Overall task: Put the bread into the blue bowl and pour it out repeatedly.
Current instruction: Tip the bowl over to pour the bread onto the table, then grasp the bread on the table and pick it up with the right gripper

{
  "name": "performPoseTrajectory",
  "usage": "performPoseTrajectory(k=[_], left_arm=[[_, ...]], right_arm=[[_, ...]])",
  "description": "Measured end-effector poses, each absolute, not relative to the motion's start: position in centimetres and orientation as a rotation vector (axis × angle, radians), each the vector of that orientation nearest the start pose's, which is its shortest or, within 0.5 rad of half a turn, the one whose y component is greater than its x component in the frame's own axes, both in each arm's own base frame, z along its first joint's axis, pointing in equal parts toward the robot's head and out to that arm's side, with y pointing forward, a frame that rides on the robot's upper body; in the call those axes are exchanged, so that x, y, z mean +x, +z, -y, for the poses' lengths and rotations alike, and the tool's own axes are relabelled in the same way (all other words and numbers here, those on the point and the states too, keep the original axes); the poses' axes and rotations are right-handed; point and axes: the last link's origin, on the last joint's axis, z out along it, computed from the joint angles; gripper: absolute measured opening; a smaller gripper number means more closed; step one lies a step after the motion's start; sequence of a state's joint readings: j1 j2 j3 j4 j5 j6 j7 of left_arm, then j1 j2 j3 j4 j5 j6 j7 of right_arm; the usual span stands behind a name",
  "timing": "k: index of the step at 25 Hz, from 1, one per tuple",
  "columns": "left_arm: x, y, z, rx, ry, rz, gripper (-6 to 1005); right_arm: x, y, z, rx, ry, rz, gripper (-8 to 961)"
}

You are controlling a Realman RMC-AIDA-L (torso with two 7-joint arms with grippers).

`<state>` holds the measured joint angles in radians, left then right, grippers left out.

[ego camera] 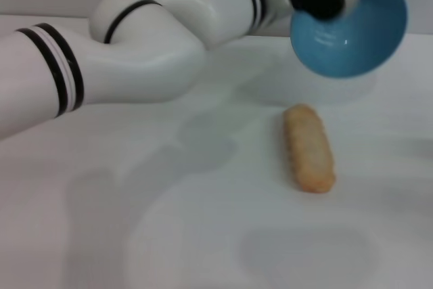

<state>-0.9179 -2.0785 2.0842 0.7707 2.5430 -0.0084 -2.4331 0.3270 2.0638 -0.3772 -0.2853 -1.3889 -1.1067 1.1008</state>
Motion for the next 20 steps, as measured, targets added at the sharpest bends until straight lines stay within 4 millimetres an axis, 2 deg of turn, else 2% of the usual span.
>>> performPoseTrajectory(k=[1, 3, 4, 5, 7, 13, 16, 20], left_arm=[[-6.6, -10.9, -44.1, -2.238, -0.148, -0.302, -2], [-7.1, -10.1, -44.7, -2.224, -0.211, -0.145, -2], [-7.4, -9.7, -45.0, -2.217, -0.233, -0.086, -2], [-7.8, -9.3, -45.3, -2.205, -0.261, -0.012, -2], [-8.4, -8.8, -45.5, -2.191, -0.292, 0.078, -2], [-9.8, -8.6, -45.4, -2.179, -0.303, 0.17, -2], [-10.5, -8.5, -45.3, -2.175, -0.312, 0.223, -2], [-11.4, -8.5, -45.1, -2.17, -0.309, 0.269, -1]], right_arm=[[39.1, 2.9, -30.4, -1.62, 0.89, -1.174, 716], [38.5, 2.3, -30.7, -1.662, 0.903, -1.228, 716], [37.6, 1.3, -31.4, -1.737, 0.915, -1.334, 716], [37.6, 1.3, -31.4, -1.737, 0.915, -1.334, 716], [36.2, 0.0, -32.2, -1.843, 0.895, -1.439, 716], [32.6, -2.8, -34.4, -2.039, 0.773, -1.624, 716], [31.8, -3.8, -35.0, -2.068, 0.703, -1.679, 716], [31.9, -5.0, -35.1, -2.053, 0.565, -1.761, 716]])
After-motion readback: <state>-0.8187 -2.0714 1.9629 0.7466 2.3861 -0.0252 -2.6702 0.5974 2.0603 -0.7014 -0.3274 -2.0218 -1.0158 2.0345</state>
